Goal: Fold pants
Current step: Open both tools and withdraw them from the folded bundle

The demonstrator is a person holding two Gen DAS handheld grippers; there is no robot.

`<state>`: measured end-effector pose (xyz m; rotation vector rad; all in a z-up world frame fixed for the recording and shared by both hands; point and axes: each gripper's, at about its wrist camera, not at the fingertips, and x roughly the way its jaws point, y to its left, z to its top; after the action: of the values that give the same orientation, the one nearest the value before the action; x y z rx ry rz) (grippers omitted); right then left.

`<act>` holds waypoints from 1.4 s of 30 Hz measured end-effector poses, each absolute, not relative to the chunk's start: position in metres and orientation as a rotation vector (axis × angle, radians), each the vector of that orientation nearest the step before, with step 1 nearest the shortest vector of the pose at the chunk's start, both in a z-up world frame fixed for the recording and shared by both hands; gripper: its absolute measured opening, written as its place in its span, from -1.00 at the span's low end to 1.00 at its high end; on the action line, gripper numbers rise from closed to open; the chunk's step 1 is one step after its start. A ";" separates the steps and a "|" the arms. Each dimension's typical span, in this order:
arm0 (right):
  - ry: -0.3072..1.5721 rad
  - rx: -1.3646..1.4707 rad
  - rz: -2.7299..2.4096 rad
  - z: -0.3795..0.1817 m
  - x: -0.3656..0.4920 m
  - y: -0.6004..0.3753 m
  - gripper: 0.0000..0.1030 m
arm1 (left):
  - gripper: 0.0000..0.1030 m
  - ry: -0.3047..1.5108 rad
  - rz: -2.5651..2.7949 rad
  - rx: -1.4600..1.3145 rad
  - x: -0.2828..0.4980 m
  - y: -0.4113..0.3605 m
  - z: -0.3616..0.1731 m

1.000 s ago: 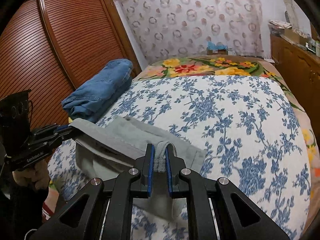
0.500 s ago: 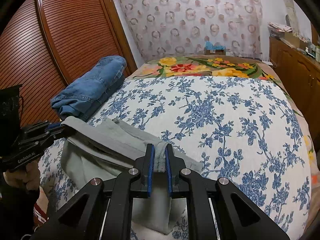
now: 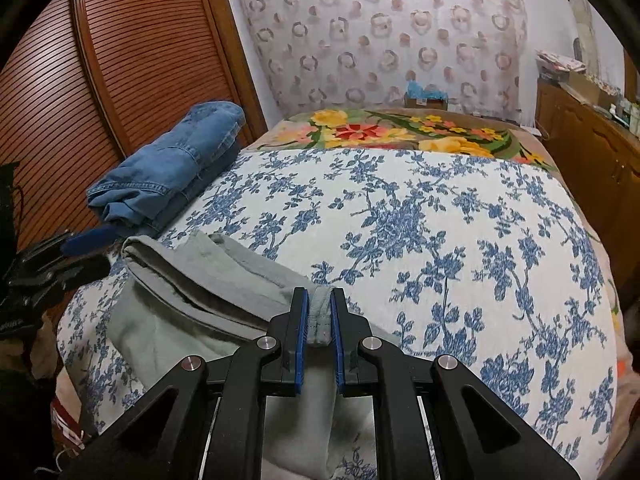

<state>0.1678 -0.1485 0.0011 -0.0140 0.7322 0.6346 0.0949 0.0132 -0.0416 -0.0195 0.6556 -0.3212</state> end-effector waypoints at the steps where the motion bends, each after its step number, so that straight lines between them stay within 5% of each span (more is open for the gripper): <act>1: 0.727 -0.018 0.634 0.002 0.168 -0.148 -0.79 | 0.11 0.663 -0.318 -0.021 0.093 0.014 -0.045; 5: 0.710 -0.021 0.629 0.005 0.170 -0.150 -0.78 | 0.11 0.695 -0.313 -0.021 0.089 0.017 -0.061; 7: 0.704 -0.025 0.609 0.007 0.170 -0.153 -0.58 | 0.11 0.714 -0.306 -0.012 0.091 0.017 -0.068; 16: 0.666 -0.063 0.610 0.016 0.156 -0.171 -0.29 | 0.11 0.759 -0.263 0.016 0.124 0.016 -0.079; 38: 0.835 -0.117 0.752 -0.016 0.220 -0.135 -0.29 | 0.11 0.799 -0.170 0.020 0.151 0.031 -0.092; 42: 0.856 -0.100 0.778 -0.019 0.229 -0.130 -0.90 | 0.11 0.795 -0.170 0.014 0.151 0.033 -0.092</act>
<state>0.2291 -0.1298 -0.0192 -0.1003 0.8557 0.7779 0.1508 0.0330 -0.0921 0.0142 0.7955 -0.1695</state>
